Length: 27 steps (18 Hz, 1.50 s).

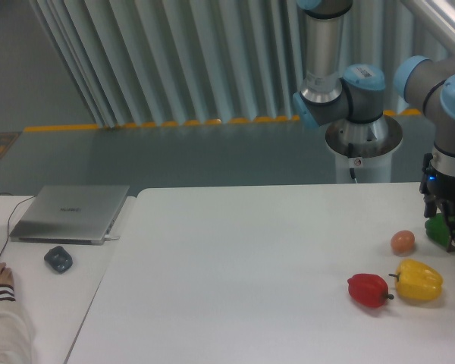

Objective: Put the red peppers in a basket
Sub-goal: 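Lift the gripper up from beside the green pepper, then move the open gripper over the red bell pepper and lower it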

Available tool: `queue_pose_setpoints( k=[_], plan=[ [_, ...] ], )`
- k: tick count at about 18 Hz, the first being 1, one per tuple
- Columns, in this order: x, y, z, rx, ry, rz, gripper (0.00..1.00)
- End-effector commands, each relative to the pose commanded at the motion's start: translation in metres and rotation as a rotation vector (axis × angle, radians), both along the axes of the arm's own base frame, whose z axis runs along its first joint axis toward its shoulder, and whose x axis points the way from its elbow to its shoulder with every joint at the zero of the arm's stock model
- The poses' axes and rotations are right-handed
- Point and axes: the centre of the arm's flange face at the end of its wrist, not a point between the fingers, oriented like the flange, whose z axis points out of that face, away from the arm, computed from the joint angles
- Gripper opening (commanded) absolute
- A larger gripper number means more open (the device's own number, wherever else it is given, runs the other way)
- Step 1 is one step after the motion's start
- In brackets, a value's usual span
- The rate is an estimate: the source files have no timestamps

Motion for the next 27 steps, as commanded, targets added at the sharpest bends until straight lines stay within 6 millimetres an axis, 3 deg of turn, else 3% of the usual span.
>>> queue_pose_setpoints(
  k=[7, 9, 13, 17, 22, 27],
  plan=[
    [0.023, 0.020, -0.003, -0.002, -0.001, -0.040, 1.00],
    [0.036, 0.015, -0.016, -0.009, -0.021, -0.042, 1.00],
    [0.049, 0.017, -0.009, 0.017, 0.004, -0.027, 1.00],
    [0.062, 0.018, -0.023, -0.005, -0.016, -0.028, 1.00],
    [0.065, 0.016, -0.035, 0.000, -0.037, 0.019, 1.00],
    [0.082, 0.034, -0.031, 0.068, -0.087, 0.195, 1.00]
  ],
)
